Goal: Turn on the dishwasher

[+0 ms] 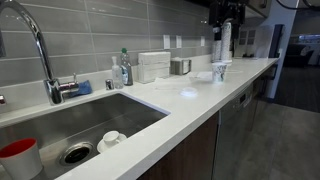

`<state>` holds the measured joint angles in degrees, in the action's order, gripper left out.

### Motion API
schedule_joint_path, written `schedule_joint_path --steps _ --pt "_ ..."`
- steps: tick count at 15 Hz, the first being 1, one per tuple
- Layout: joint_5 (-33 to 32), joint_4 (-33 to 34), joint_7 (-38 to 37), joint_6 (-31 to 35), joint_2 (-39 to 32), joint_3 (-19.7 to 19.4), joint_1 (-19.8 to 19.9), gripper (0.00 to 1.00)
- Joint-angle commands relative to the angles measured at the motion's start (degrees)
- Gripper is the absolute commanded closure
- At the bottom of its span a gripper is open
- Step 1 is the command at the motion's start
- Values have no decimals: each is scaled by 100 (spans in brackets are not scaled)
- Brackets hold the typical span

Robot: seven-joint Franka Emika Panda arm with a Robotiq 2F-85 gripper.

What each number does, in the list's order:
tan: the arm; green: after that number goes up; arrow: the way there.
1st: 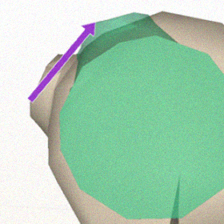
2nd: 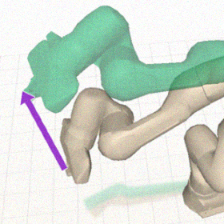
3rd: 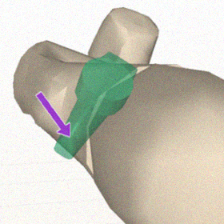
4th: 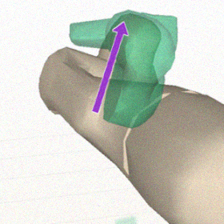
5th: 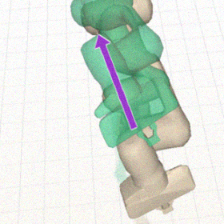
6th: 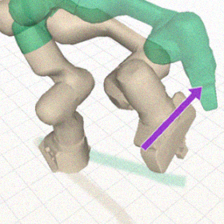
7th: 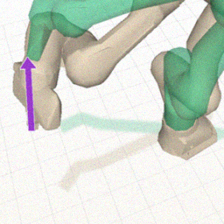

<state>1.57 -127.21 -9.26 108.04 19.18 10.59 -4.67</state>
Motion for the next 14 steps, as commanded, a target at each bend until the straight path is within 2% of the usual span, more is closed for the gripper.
schedule_joint_path --steps 1,5,8,14 --pt "772 -1128 1316 469 789 -776 -76 0" --pt "1287 -1912 2426 499 1212 -1667 161 0" --pt "1255 -2307 3321 536 1411 -2311 459 0" --pt "1268 -2702 4913 998 1047 -3396 945 0"
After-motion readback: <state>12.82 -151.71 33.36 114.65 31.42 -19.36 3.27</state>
